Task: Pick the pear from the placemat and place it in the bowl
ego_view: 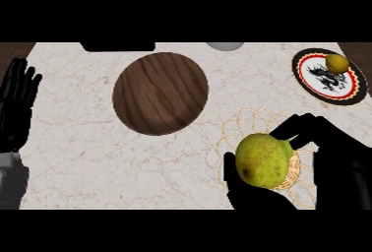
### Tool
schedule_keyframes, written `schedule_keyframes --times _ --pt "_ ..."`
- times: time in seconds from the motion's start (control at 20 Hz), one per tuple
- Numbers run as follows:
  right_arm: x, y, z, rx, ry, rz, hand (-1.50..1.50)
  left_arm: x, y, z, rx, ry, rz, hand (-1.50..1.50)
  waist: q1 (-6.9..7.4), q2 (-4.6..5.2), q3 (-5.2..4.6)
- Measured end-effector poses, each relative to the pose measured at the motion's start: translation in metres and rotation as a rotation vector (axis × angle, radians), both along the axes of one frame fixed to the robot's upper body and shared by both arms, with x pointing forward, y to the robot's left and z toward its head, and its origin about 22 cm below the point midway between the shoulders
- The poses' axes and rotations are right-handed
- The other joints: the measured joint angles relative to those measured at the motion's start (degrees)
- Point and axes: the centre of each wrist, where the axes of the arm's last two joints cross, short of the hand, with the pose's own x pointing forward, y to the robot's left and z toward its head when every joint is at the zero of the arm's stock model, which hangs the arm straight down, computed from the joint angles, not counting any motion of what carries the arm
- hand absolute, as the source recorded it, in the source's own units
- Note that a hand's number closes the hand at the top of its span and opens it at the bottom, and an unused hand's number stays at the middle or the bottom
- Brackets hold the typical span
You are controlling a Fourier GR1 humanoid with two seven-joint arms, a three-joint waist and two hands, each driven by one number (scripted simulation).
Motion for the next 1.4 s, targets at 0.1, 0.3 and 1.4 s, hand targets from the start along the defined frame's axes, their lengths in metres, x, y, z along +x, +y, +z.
schedule_keyframes --times 0.1,0.3,1.4 --pt "0.007 0.013 0.006 0.003 -0.010 0.018 1.50 0.003 -0.003 0.001 0.004 -0.002 -0.011 0.00 0.76 0.22 0.00" --pt "0.030 0.034 0.012 -0.008 0.016 0.048 1.50 0.007 -0.011 0.002 -0.001 -0.005 -0.031 0.00 1.84 0.51 0.05" --pt "0.180 0.100 -0.049 -0.072 0.368 -0.029 1.50 0.018 -0.021 -0.002 -0.004 -0.018 -0.066 0.00 4.04 1.40 0.20"
